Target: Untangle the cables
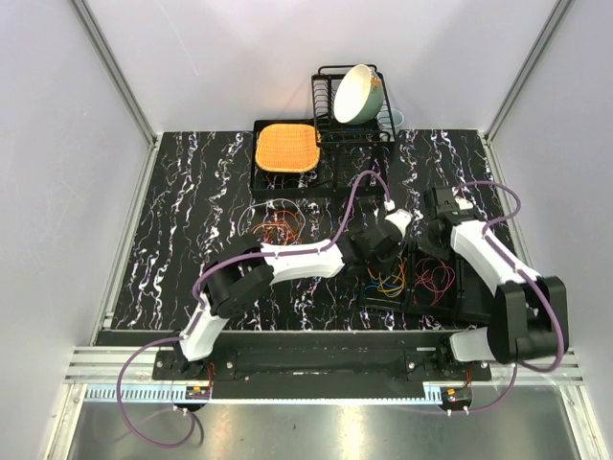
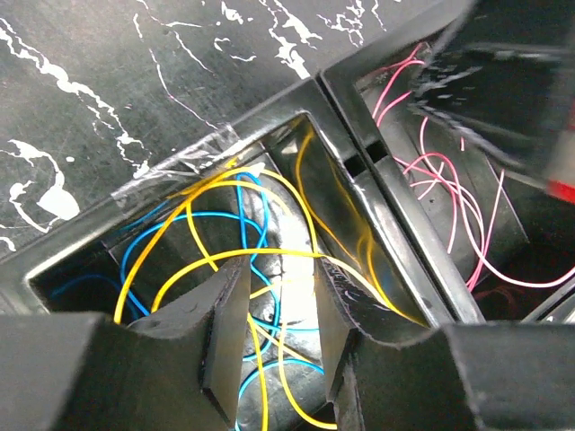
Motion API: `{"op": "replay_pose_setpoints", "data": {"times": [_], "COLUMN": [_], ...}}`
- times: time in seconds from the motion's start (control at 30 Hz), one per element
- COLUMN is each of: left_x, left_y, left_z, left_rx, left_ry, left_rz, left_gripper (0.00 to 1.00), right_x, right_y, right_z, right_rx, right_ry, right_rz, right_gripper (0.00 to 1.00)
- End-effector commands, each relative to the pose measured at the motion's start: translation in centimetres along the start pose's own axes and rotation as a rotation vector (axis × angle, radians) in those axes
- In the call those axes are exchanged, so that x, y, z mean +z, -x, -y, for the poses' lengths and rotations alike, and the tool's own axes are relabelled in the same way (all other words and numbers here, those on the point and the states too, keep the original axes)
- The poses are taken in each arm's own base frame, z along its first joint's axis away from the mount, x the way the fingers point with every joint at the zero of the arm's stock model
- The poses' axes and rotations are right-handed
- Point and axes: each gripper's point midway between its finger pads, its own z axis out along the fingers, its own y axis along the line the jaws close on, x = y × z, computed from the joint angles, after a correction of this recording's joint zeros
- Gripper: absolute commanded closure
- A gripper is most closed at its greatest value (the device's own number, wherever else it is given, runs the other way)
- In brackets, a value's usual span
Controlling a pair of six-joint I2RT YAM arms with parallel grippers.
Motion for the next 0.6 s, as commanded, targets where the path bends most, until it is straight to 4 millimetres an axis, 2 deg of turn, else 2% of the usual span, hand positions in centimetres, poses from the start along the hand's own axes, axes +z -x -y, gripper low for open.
{"op": "replay_pose_setpoints", "data": {"times": [0.0, 0.1, 0.37, 0.57], "left_x": [-0.8, -0.2, 1.0, 1.5], "left_y": [2.5, 2.6, 5.1, 6.2], "left_z": [0.1, -0.1, -1.1, -1.1], "left_rx": [-0.017, -0.021, -0.032, -0.052], "left_ry": [-0.031, -0.027, -0.007, -0.025], "left_rz": [0.056, 0.048, 0.069, 0.074], "left_gripper": [0.63, 0.63, 0.64, 0.64], "right_x": [1.8, 2.4, 3.0, 3.9], "right_y": [2.6, 4.0, 7.7, 9.3], "right_z": [-1.2, -2.3, -5.5, -7.7], "right_rx": [0.002, -0.003, -0.029, -0.072], "right_ry": [0.003, 0.016, 0.074, 0.138], "right_rz": [0.049, 0.065, 0.11, 0.132], "right_gripper": [0.82, 0.82, 0.79, 0.78]}}
